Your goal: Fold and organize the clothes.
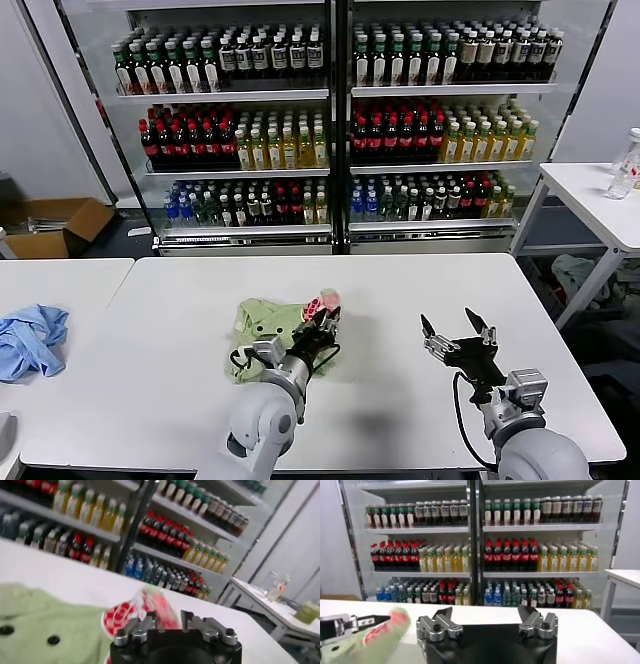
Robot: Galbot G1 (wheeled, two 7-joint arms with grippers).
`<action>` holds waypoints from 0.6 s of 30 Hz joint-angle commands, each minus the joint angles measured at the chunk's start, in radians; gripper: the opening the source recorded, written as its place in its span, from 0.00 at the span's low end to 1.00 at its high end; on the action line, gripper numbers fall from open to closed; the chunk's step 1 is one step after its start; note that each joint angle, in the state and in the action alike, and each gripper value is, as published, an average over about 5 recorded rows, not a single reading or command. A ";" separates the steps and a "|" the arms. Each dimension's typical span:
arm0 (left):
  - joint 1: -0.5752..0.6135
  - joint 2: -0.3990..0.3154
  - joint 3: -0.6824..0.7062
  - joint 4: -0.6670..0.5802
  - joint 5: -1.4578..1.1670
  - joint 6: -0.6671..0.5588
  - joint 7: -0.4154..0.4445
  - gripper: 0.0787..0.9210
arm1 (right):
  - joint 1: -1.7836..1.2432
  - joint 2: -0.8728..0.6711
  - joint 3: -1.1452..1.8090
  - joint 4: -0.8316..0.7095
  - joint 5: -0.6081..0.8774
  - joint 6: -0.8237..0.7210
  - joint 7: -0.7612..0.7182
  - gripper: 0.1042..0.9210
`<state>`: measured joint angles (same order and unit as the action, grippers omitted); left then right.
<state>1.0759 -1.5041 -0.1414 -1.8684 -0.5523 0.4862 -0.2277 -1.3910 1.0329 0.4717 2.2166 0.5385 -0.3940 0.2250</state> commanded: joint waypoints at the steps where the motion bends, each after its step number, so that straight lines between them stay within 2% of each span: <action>1: 0.126 0.069 -0.027 -0.257 0.052 -0.041 0.089 0.42 | 0.127 0.029 -0.153 -0.096 0.011 -0.021 0.007 0.88; 4: 0.178 0.121 -0.138 -0.282 0.081 -0.057 0.059 0.52 | 0.214 0.066 -0.241 -0.195 0.045 -0.056 0.027 0.88; 9: 0.253 0.211 -0.343 -0.249 0.060 -0.069 0.016 0.68 | 0.398 0.123 -0.399 -0.406 0.078 -0.098 0.055 0.88; 14: 0.296 0.250 -0.409 -0.246 0.047 -0.071 0.012 0.84 | 0.541 0.195 -0.510 -0.528 0.137 -0.155 0.088 0.88; 18: 0.314 0.254 -0.418 -0.247 0.050 -0.080 0.021 0.88 | 0.590 0.229 -0.560 -0.575 0.148 -0.183 0.090 0.88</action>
<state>1.2866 -1.3359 -0.3901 -2.0697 -0.5011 0.4282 -0.2045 -1.0596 1.1552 0.1418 1.8909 0.6203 -0.4935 0.2835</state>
